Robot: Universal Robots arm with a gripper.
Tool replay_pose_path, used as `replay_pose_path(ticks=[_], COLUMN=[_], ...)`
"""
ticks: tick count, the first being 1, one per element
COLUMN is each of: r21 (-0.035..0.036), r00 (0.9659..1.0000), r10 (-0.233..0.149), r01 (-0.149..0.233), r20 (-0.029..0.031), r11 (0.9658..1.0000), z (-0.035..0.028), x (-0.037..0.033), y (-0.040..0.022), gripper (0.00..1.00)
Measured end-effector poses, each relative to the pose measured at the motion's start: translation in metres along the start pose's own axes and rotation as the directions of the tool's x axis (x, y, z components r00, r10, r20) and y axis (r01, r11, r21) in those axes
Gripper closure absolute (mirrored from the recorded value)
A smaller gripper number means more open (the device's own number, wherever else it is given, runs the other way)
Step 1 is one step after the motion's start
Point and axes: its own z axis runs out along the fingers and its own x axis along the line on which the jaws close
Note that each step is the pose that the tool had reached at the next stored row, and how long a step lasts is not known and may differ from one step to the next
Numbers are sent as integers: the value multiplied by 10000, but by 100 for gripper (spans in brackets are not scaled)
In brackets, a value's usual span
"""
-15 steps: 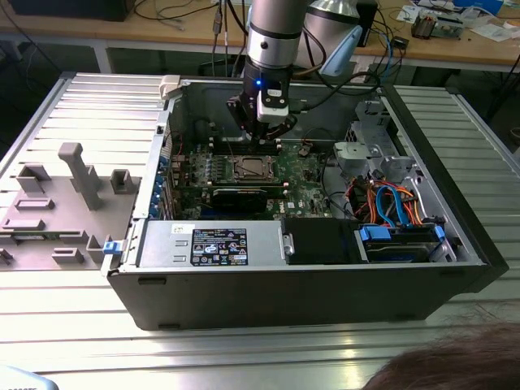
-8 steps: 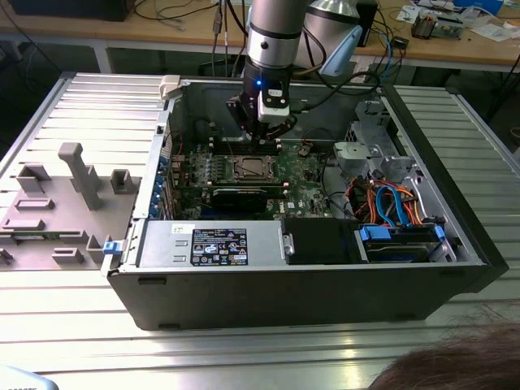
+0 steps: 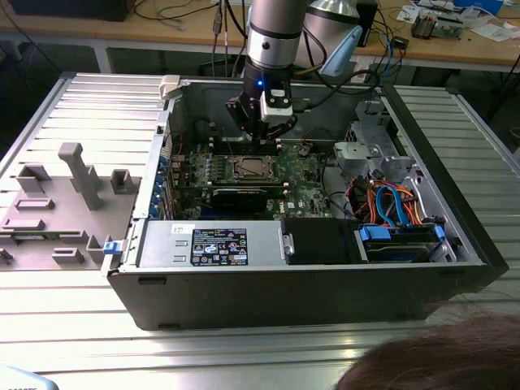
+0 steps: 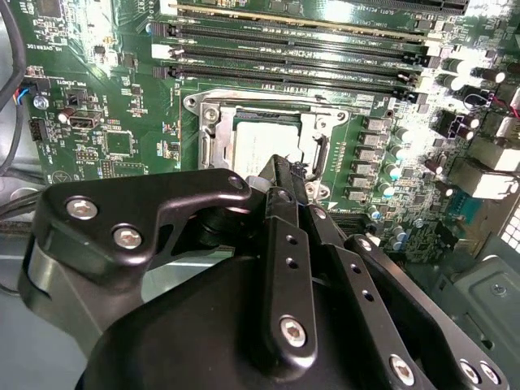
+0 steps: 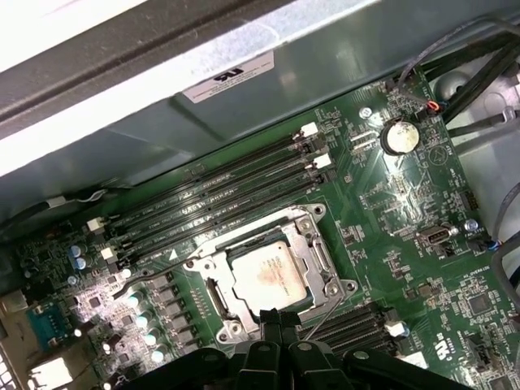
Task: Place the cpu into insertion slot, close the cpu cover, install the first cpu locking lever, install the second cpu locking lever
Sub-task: 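Install the first cpu locking lever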
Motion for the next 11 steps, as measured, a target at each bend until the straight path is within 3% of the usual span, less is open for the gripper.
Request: replay_pose_path(ticks=[11], r21=[10], r00=[9998], r10=[-207], r01=[207], r20=[14], r11=[9998], z=[0], x=[0], y=[0], gripper=[89])
